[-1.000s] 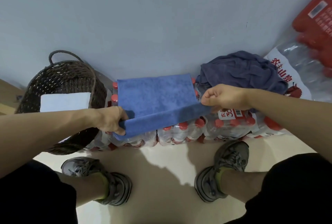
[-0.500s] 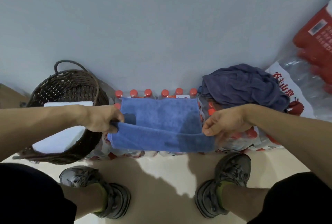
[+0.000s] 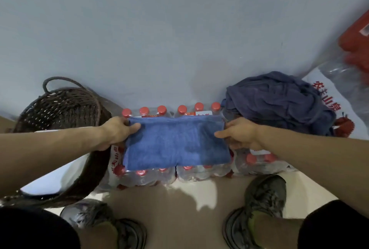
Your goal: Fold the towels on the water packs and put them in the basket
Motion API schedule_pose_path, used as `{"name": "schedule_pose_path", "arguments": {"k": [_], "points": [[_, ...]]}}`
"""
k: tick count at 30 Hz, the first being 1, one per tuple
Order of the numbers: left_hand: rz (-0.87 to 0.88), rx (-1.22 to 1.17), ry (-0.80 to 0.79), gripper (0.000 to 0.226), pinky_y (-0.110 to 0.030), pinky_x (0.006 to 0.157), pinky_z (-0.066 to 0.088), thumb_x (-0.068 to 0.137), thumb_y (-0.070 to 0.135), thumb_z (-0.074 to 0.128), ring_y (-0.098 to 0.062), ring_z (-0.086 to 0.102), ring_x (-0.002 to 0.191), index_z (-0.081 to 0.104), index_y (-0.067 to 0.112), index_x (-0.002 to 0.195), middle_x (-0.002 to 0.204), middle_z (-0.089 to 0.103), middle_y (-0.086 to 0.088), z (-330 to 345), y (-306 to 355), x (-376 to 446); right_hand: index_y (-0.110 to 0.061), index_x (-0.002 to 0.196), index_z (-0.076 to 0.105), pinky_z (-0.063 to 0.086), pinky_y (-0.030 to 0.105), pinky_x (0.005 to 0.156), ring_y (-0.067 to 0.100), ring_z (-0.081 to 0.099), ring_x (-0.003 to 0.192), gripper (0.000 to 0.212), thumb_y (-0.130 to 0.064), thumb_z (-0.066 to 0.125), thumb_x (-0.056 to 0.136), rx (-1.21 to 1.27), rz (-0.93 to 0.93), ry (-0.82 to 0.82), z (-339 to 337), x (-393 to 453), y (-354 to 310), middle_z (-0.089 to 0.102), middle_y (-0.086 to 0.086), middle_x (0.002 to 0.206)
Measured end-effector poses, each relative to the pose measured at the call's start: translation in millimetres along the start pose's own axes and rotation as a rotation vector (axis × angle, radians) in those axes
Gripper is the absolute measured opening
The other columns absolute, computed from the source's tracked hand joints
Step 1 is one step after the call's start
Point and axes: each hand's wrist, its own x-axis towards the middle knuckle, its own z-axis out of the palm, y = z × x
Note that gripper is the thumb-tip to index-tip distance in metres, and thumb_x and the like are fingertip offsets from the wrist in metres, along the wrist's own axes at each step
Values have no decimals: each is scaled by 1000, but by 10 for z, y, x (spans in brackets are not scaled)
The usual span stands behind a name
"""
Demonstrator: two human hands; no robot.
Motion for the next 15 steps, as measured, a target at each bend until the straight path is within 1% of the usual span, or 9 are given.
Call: {"name": "schedule_pose_path", "arguments": {"k": [1,3,5,6,7,9,11,13,15], "points": [[-19,-6,-19,17,-35,61,59,88,23,72,-22,67,72,67,7,94,84,69,-9,17,-35,5,-8,96,73,58,31,63,22,71,77,18,-13,80,81,-13,17,17,46,35,28,74,10,91],[-29,104,5,16,-38,67,60,81,15,78,-24,69,75,67,8,91,83,69,-9,31,-83,30,-8,95,71,57,32,63,24,71,79,14,-10,78,82,-6,9,89,124,103,60,72,10,91],[-28,170,63,14,-31,59,56,81,12,78,-21,67,69,68,7,89,78,67,-7,40,-83,49,-11,83,67,54,32,65,24,67,79,7,-13,73,87,-66,-37,190,150,148,50,69,8,86],[-28,160,76,11,-28,56,54,82,12,76,-20,66,67,68,7,88,76,66,-7,45,-81,65,-13,74,63,50,30,63,23,64,76,16,-16,71,88,-108,-64,245,142,169,34,66,6,80],[-33,136,82,7,-30,55,54,85,11,73,-22,66,67,68,6,87,76,66,-8,57,-84,86,-15,68,59,48,29,63,22,61,74,24,-18,70,89,-142,-87,294,132,183,20,63,4,75],[-52,85,90,6,-39,66,59,90,9,66,-29,68,74,67,4,88,80,66,-13,76,-104,124,-15,64,55,48,30,64,21,58,72,30,-21,68,90,-179,-111,346,115,192,5,60,3,71],[-58,40,120,15,-44,78,59,95,10,58,-34,67,80,67,-1,96,83,66,-16,84,-116,146,-15,64,54,46,32,67,21,57,72,31,-23,67,92,-231,-107,353,113,188,14,59,2,70],[-54,22,160,28,-46,85,56,100,14,50,-41,65,92,65,-8,106,96,67,-25,83,-100,168,-16,67,55,44,32,69,22,57,75,30,-26,64,94,-283,-100,366,138,178,32,59,1,72],[-52,57,170,37,-41,80,53,102,20,45,-46,63,100,62,-12,110,107,65,-32,87,-34,159,-13,75,58,44,31,71,24,60,80,25,-28,62,95,-298,-128,405,173,171,25,62,3,78]]}}
